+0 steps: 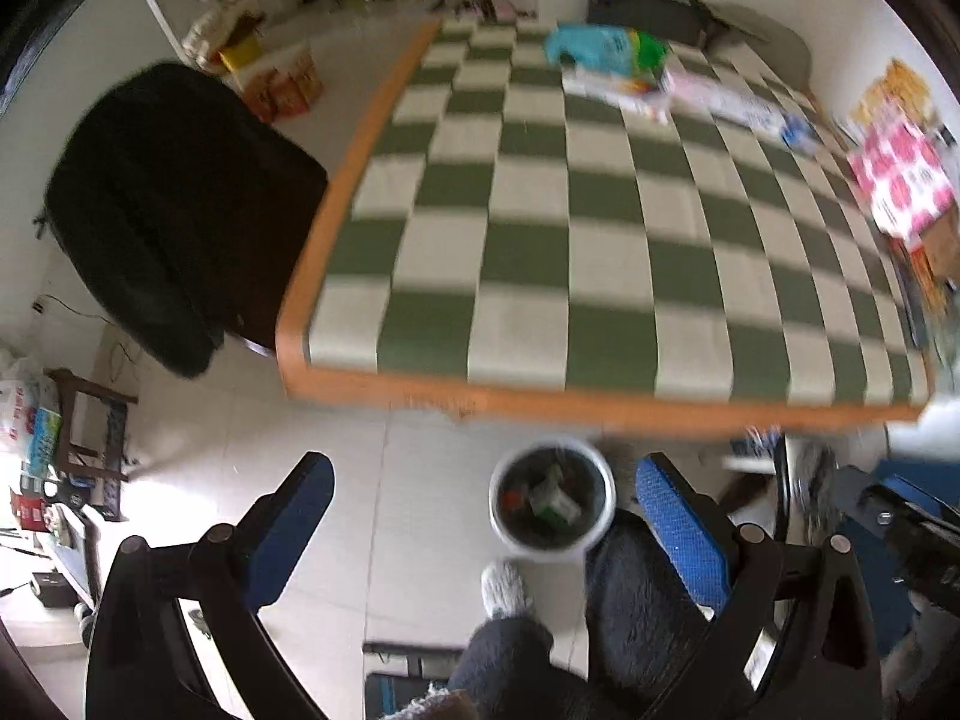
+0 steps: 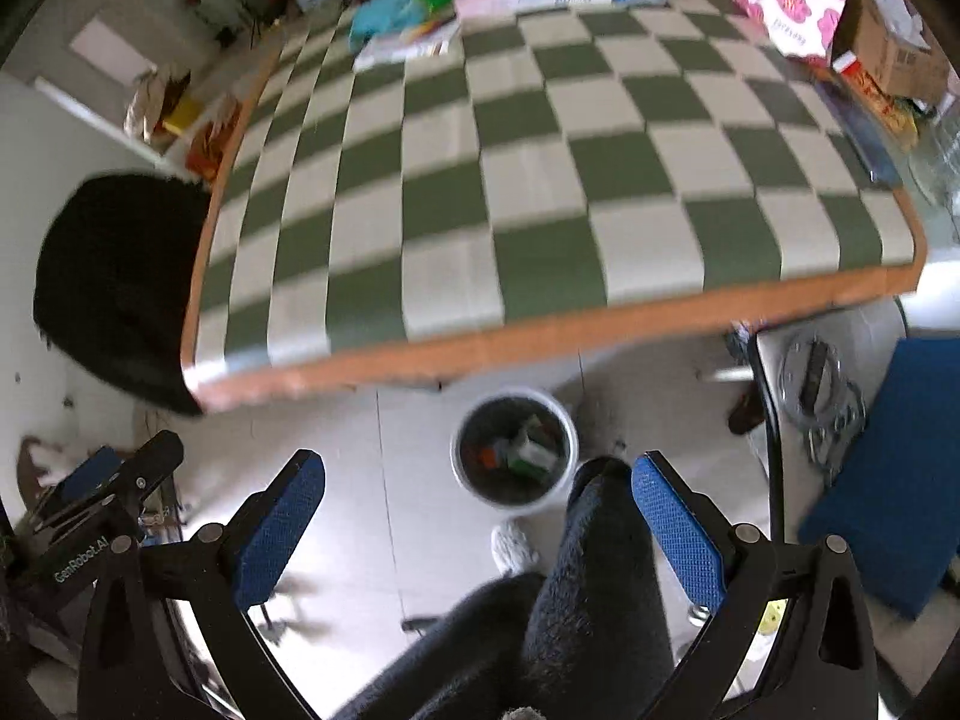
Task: Collect trash
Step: 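Raise both tools back up to the checkered table, then grasp the white medicine box with the left tool while the right tool grasps the Doctor toothpaste box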
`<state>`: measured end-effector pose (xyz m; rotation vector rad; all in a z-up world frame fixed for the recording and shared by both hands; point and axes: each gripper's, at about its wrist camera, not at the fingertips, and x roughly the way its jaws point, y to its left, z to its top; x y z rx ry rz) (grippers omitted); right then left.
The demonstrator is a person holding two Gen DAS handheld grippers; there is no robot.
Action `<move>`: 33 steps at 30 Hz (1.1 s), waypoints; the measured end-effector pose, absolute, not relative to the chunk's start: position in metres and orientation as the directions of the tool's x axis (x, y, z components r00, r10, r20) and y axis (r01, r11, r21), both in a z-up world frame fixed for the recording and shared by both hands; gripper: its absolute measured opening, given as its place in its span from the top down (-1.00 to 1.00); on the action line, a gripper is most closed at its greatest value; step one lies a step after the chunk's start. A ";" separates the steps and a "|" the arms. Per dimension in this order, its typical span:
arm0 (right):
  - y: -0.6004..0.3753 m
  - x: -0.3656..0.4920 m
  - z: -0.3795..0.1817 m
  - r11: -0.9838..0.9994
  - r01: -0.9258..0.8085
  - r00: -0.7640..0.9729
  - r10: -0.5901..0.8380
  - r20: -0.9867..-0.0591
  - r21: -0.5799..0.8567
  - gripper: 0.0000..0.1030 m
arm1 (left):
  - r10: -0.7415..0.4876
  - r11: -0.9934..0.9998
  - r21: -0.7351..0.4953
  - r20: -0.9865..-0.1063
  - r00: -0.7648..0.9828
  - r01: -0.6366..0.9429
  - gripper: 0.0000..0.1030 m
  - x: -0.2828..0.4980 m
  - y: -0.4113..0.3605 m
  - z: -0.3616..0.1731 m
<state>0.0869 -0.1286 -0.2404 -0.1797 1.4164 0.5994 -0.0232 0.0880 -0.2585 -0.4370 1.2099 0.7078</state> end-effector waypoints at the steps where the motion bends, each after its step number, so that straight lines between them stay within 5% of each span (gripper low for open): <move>1: -0.124 0.101 -0.238 0.842 -0.485 0.041 0.290 -0.956 0.235 -1.00 | 0.282 0.705 0.077 -0.943 0.179 -0.705 -1.00 -0.003 0.096 -0.256; 10: -0.059 0.305 -0.233 0.823 -0.535 0.058 0.264 -0.963 0.193 -1.00 | 0.310 0.622 0.107 -0.943 0.119 -0.776 -1.00 0.151 0.162 -0.257; 15: 0.025 0.416 -0.259 0.665 -0.747 0.092 0.096 -0.991 -0.005 -1.00 | 0.311 0.539 0.159 -0.950 0.021 -0.827 -1.00 0.239 0.204 -0.284; 21: 0.126 0.483 -0.316 0.320 -0.921 0.206 -0.085 -0.975 -0.223 -1.00 | 0.272 0.439 0.187 -0.960 -0.069 -0.879 -1.00 0.290 0.239 -0.320; 29: 0.193 0.514 -0.385 0.054 -0.969 0.227 -0.188 -0.956 -0.241 -1.00 | 0.223 0.400 0.228 -0.964 -0.147 -0.888 -1.00 0.315 0.261 -0.357; 33: 0.196 0.522 -0.403 0.074 -0.981 0.159 -0.218 -0.963 -0.178 -0.63 | 0.196 0.382 0.216 -0.969 -0.150 -0.899 -1.00 0.318 0.271 -0.363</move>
